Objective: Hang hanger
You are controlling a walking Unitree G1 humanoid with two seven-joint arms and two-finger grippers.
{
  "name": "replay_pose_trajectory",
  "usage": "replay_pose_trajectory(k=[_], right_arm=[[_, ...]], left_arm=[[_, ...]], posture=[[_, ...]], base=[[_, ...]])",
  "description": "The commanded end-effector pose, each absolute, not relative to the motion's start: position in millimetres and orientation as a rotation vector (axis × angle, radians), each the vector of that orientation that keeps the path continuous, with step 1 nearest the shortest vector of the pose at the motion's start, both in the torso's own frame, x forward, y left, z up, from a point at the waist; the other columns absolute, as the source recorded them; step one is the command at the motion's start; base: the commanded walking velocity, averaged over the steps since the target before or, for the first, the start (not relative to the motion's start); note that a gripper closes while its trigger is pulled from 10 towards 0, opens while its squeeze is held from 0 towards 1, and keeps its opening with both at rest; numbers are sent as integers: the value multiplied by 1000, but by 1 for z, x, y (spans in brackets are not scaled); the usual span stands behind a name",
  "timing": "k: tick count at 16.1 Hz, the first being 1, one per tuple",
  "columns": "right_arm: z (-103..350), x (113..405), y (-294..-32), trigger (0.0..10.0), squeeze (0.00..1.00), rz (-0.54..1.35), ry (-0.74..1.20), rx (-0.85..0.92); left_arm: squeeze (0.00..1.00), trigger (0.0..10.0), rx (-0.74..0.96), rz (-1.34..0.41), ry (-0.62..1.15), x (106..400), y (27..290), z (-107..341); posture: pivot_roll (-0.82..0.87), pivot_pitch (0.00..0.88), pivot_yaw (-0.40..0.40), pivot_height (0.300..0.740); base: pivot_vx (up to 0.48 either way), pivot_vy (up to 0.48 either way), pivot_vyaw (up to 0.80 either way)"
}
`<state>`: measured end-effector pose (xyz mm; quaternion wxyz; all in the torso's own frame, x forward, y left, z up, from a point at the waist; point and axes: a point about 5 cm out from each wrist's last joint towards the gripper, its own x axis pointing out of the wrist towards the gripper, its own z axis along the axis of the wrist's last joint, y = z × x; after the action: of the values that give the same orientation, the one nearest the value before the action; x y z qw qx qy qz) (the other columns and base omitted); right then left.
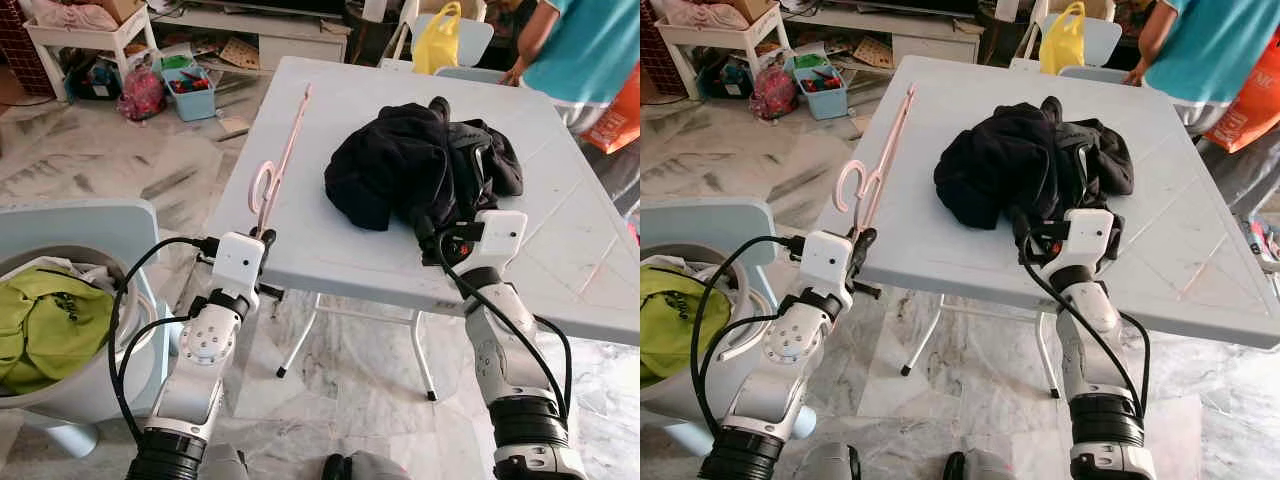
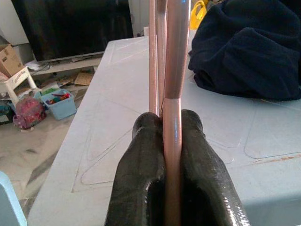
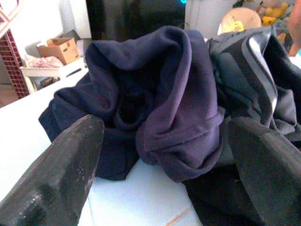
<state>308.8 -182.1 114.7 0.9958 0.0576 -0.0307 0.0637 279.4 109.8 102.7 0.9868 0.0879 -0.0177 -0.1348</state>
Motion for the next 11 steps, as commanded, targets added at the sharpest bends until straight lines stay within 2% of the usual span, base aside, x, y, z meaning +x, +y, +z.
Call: replay_pose_trajectory(k=[1,2,3,11], right_arm=[[122,310,-181,10000,102,129,-85,111],[121,310,-181,10000,0,129,-80,112],[121,309,-181,10000,0,129,-76,110],[120,312,-182,10000,0,115,-58,102]], left_arm=[[0,10000,181,-274,-17,279,108,100],[0,10000,181,-274,-17,279,107,99],[0,10000,182,-274,-18,279,108,100],[0,10000,186,-281,-18,279,106,100]], posture=[[-21,13,-104,740],[-21,13,-104,740],[-24,19,-101,740],[-21,22,-97,740]], base=[[0,0,0],[0,0,0],[0,0,0],[-277,0,0]])
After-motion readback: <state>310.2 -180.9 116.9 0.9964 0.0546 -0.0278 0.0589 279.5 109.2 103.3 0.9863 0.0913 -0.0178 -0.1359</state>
